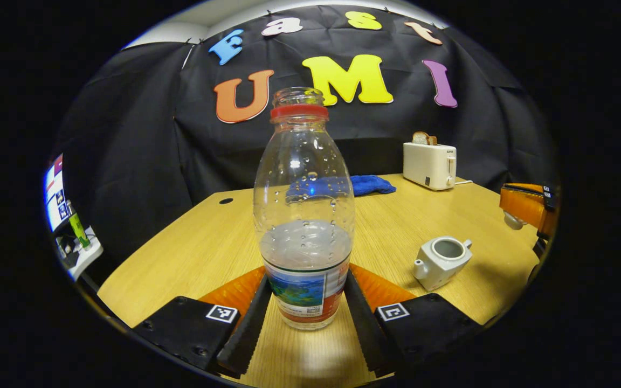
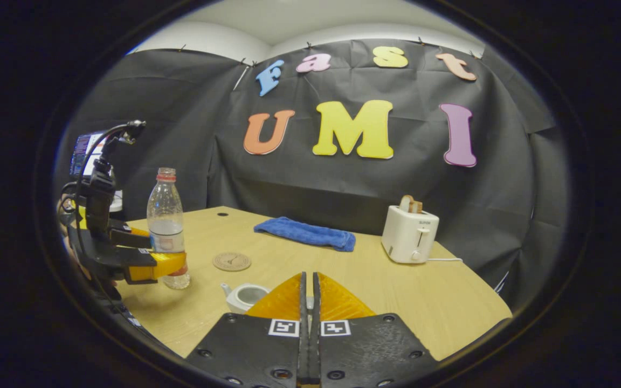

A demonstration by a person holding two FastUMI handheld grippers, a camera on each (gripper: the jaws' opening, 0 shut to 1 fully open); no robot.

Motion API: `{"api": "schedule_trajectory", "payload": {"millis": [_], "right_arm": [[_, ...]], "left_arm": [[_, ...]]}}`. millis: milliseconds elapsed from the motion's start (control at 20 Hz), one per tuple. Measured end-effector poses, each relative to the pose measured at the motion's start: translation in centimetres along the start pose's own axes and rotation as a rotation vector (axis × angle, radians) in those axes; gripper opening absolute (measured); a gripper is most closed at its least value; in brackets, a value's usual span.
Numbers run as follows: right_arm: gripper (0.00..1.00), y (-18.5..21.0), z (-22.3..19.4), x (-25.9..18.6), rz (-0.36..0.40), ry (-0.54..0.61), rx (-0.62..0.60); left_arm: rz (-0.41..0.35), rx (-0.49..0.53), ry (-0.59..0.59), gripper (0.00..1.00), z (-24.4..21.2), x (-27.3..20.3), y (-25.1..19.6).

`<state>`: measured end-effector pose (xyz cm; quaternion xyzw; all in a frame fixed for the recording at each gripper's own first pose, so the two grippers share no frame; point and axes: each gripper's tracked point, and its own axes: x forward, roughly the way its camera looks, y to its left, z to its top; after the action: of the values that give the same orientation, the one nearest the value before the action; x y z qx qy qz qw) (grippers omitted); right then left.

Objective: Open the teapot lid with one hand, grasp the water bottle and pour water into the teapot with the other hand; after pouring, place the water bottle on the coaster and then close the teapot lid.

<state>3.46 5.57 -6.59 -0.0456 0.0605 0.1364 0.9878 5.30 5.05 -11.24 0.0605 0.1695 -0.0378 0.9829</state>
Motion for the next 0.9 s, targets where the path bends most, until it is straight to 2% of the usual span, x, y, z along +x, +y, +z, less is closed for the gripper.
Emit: {"api": "schedule_trajectory", "payload": {"millis": [150, 200, 250, 300, 450, 500, 550, 600, 750, 900], "right_arm": [[0.00, -1.5, 0.2, -0.5, -0.024, -0.012, -0.006], [0.00, -1.9, 0.1, -0.7, -0.030, -0.013, -0.004], [0.00, -2.3, 0.0, -0.8, -0.035, -0.012, 0.003], [0.00, -2.7, -0.1, -1.0, -0.041, -0.012, 0.008], [0.00, -3.9, -0.3, -1.6, -0.061, -0.014, 0.010], [0.00, -4.2, -0.3, -1.8, -0.068, -0.015, 0.007], [0.00, -4.5, -0.4, -1.9, -0.073, -0.016, 0.004], [0.00, -4.7, -0.4, -2.1, -0.075, -0.016, 0.002], [0.00, -5.3, -0.8, -2.4, -0.079, -0.014, 0.008], [0.00, -6.0, -1.1, -2.7, -0.086, -0.012, 0.018]], "left_arm": [[0.023, 0.236, -0.014, 0.78, 1.8, -0.3, 1.1], [0.041, 0.309, -0.014, 0.83, 2.4, -0.3, 1.8], [0.051, 0.376, -0.001, 0.77, 2.4, -0.5, 2.3], [0.043, 0.437, 0.021, 0.77, 2.3, -0.6, 2.4], [0.005, 0.588, 0.105, 0.76, 1.6, -0.1, 2.2], [0.009, 0.634, 0.116, 0.76, 1.4, 0.1, 2.1], [0.017, 0.699, 0.115, 0.81, 1.5, 0.1, 2.0], [0.051, 0.760, 0.115, 0.75, 1.8, 0.2, 2.1], [0.089, 0.959, 0.111, 0.75, 1.9, 0.3, 1.7], [0.089, 1.080, 0.134, 0.75, 1.0, 0.8, 0.9]]}}
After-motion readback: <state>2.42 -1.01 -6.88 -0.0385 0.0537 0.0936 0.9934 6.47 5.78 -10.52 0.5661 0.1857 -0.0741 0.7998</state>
